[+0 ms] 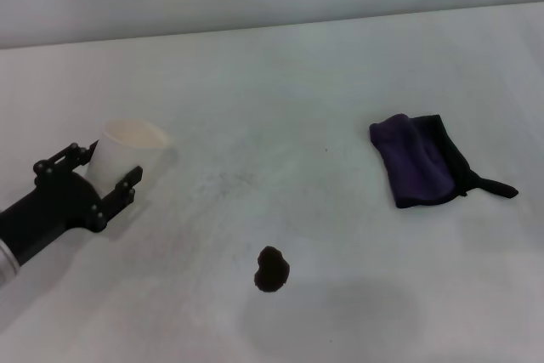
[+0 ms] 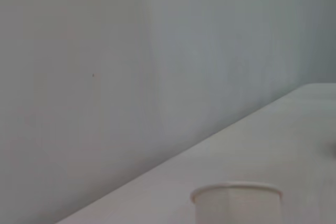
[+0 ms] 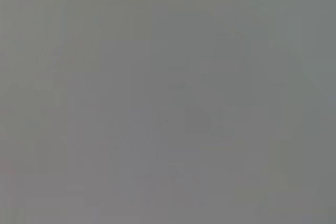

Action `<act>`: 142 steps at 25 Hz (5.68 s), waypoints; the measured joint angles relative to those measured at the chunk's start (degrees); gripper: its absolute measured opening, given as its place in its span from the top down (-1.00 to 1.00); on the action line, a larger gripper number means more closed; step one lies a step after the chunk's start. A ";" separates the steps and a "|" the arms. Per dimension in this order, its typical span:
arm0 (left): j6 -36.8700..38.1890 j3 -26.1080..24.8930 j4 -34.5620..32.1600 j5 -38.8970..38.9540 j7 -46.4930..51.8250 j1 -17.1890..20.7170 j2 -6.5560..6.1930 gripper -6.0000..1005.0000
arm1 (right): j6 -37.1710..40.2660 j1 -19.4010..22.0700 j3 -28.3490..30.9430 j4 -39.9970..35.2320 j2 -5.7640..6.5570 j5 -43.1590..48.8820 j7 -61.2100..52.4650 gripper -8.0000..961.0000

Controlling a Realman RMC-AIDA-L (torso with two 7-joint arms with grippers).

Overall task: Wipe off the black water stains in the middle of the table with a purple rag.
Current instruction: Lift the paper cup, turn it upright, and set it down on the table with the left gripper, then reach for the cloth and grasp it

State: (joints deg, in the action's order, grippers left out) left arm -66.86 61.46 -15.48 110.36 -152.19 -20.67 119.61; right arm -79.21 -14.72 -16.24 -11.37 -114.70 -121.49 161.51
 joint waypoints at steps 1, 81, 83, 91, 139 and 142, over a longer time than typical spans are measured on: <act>-0.27 0.00 0.03 0.01 -0.44 0.37 -0.02 -0.21 | 0.00 -0.04 -0.03 -0.15 -0.01 0.00 -0.01 -0.81; -21.91 -0.73 12.31 34.48 -9.59 16.07 -0.72 -0.77 | 1.71 0.42 -4.37 -2.19 0.00 -0.06 -6.69 -0.81; -21.45 -0.73 11.51 35.43 -9.39 15.53 -0.72 -0.77 | 1.68 0.27 -4.56 -1.80 -0.04 -0.06 -6.70 -0.81; -17.86 -0.78 11.37 37.01 -9.31 10.51 -0.69 -0.77 | 2.03 -0.27 -4.59 -0.76 -0.09 -0.06 -6.76 -0.81; -3.32 -1.17 3.03 34.71 -7.77 2.17 -1.14 -0.77 | 2.00 -0.94 -12.98 -56.95 0.79 53.74 -99.82 -0.80; -2.99 -1.17 2.29 34.75 -7.71 2.12 -1.13 -0.77 | -0.56 -2.87 -18.25 -61.23 0.95 59.92 -105.60 -0.79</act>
State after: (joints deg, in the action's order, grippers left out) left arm -69.86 60.29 -13.18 145.10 -159.89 -18.55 118.48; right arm -79.77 -17.59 -34.49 -72.59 -113.75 -61.57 55.91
